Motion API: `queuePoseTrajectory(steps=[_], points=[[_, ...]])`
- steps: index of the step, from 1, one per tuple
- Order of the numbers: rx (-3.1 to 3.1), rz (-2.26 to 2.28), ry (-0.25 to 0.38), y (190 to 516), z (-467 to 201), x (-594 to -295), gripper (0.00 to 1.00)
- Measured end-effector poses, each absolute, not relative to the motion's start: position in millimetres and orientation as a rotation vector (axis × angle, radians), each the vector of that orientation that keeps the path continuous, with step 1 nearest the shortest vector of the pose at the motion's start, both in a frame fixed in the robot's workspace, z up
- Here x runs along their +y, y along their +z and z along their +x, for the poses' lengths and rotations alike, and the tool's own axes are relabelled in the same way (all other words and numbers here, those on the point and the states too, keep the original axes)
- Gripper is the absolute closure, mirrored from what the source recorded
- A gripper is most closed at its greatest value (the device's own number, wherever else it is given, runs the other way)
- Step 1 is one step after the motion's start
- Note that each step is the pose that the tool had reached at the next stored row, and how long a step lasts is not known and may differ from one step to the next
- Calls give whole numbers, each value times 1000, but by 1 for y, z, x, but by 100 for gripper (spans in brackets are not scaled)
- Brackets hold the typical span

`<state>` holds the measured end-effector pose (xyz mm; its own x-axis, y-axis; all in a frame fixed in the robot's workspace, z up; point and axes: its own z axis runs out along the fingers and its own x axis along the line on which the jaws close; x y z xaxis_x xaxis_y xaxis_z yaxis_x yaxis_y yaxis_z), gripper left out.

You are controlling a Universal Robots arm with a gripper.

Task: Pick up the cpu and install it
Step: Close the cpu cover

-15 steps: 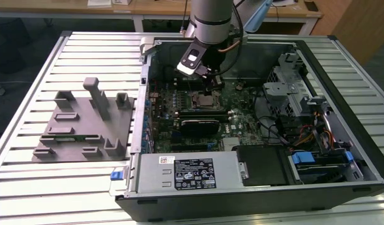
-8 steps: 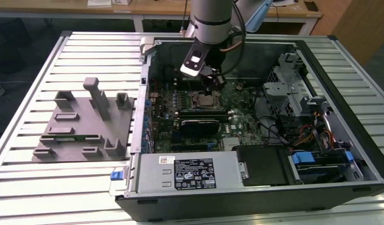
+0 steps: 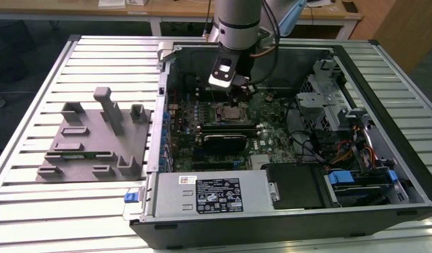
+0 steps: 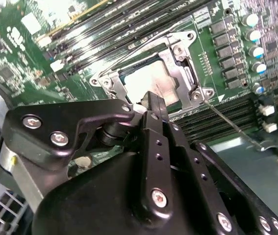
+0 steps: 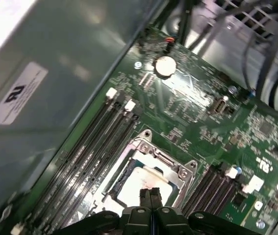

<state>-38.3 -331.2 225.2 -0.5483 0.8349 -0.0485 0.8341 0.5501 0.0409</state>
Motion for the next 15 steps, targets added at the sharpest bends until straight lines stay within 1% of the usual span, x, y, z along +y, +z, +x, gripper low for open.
queuePoseTrajectory(steps=[15], points=[[2887, 1079, 33, 225, -38, -331, 89]])
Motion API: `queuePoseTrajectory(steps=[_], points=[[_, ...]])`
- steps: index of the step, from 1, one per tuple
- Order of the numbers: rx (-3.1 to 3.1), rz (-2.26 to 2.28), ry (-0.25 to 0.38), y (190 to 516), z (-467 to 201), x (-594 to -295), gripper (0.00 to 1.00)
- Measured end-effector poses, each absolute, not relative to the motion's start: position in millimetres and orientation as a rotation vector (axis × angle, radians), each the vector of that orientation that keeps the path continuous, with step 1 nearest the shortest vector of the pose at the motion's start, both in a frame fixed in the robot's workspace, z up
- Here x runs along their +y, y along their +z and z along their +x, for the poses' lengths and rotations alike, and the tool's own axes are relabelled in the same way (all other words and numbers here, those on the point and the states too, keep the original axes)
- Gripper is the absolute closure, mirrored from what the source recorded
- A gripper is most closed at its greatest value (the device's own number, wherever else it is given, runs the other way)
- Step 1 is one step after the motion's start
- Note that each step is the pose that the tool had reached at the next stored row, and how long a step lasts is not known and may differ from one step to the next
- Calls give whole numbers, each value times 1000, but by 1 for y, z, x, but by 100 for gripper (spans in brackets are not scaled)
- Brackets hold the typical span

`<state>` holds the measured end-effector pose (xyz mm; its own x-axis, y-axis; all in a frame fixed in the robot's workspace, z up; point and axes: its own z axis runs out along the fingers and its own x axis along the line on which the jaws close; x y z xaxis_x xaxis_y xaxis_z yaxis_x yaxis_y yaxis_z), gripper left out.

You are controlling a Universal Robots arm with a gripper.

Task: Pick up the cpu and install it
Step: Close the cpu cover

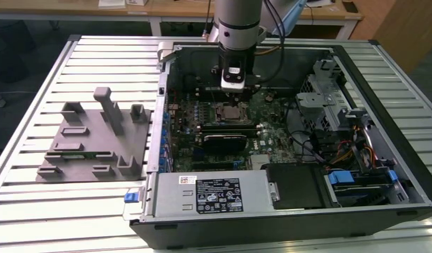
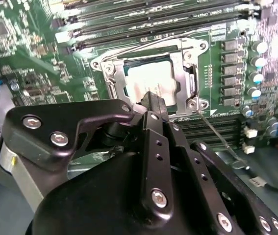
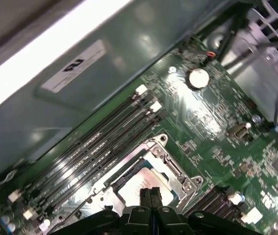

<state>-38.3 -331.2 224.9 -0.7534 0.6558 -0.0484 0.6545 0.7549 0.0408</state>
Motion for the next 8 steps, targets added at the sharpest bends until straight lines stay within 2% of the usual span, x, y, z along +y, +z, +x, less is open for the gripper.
queuePoseTrajectory(steps=[8], points=[[2959, 866, 39, 225, -38, -331, 89]])
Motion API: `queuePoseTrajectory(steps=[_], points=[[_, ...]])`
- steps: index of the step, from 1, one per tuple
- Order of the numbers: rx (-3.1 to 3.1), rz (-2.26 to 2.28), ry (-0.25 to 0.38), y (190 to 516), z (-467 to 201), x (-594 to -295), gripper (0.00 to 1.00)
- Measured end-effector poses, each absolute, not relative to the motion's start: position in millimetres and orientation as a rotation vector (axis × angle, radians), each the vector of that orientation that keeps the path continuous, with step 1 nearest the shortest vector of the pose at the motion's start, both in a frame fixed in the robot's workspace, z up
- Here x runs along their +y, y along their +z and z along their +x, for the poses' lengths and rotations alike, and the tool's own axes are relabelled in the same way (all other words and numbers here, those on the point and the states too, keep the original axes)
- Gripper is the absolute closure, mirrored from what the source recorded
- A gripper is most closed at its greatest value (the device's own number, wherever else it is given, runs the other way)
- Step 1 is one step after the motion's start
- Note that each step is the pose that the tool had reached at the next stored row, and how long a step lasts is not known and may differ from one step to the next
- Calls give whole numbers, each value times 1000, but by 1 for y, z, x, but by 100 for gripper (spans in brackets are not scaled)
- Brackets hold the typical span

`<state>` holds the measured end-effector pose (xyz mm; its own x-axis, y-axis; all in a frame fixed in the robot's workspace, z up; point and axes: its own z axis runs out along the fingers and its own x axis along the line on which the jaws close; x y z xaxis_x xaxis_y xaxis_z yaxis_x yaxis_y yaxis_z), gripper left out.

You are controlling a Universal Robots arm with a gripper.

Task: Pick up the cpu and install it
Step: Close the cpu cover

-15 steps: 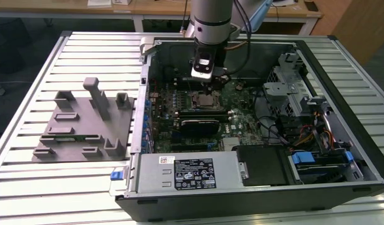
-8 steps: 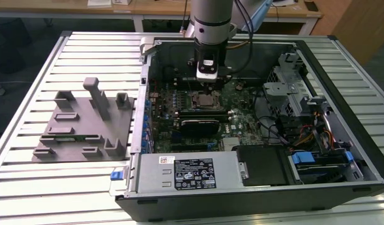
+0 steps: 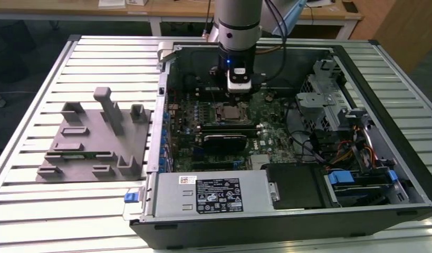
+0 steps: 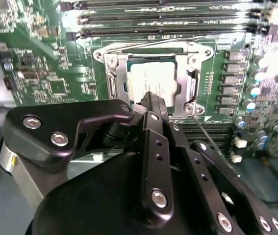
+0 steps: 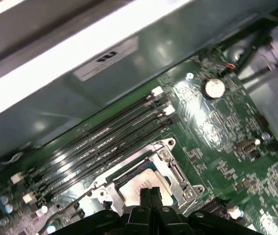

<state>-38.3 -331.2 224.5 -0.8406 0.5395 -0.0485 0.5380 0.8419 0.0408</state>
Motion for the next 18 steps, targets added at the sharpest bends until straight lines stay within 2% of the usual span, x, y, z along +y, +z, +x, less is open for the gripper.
queuePoseTrajectory(steps=[18], points=[[3064, 382, 42, 222, -38, -331, 89]])
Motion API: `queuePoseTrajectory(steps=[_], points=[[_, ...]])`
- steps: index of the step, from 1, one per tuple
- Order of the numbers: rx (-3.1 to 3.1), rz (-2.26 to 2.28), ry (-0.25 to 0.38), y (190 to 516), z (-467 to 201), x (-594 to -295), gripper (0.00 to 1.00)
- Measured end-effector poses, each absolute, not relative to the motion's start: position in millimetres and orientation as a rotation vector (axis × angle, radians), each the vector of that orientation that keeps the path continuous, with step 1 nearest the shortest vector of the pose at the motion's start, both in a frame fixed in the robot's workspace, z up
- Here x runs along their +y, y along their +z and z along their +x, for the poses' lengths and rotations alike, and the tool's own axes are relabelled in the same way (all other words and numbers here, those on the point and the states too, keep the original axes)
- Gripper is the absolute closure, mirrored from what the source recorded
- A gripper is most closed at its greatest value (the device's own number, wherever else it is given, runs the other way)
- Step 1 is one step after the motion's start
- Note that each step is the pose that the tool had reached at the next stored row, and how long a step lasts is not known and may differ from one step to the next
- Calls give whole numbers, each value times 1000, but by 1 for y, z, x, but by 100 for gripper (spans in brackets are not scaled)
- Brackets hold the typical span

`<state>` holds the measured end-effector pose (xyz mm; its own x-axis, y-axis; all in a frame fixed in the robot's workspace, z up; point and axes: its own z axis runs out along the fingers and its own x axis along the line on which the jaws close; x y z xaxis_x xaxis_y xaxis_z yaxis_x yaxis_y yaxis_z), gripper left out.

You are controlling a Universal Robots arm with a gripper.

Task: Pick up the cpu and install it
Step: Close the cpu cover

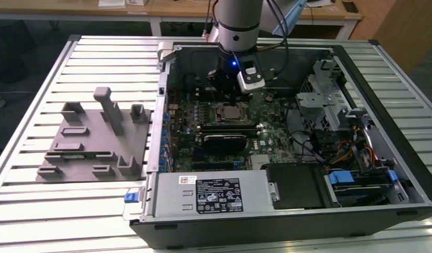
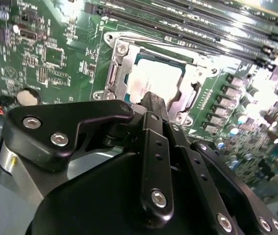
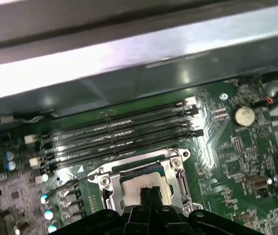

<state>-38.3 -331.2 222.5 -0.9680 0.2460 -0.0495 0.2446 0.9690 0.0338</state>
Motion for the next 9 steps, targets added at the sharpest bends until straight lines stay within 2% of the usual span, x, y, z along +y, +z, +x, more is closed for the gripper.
queuePoseTrajectory(steps=[9], points=[[3095, 158, 39, 219, -38, -331, 89]])
